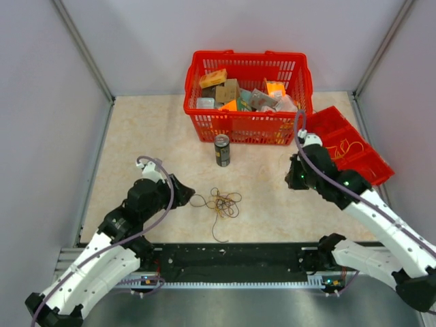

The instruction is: Untangle the cables

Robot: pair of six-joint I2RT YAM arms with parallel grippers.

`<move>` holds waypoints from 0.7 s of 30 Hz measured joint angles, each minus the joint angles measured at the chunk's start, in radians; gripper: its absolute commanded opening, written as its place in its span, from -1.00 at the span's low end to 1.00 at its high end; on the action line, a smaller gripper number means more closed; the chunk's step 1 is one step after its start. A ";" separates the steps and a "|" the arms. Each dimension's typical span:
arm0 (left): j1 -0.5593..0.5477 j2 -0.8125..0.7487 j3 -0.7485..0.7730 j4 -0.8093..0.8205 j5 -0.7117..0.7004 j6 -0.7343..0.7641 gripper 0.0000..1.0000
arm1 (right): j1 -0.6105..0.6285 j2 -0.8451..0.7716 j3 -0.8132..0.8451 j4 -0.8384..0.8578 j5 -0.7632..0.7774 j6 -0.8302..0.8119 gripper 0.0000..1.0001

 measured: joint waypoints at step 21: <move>-0.261 0.276 -0.018 0.388 0.339 -0.092 0.49 | -0.085 0.092 -0.281 0.045 -0.319 0.090 0.87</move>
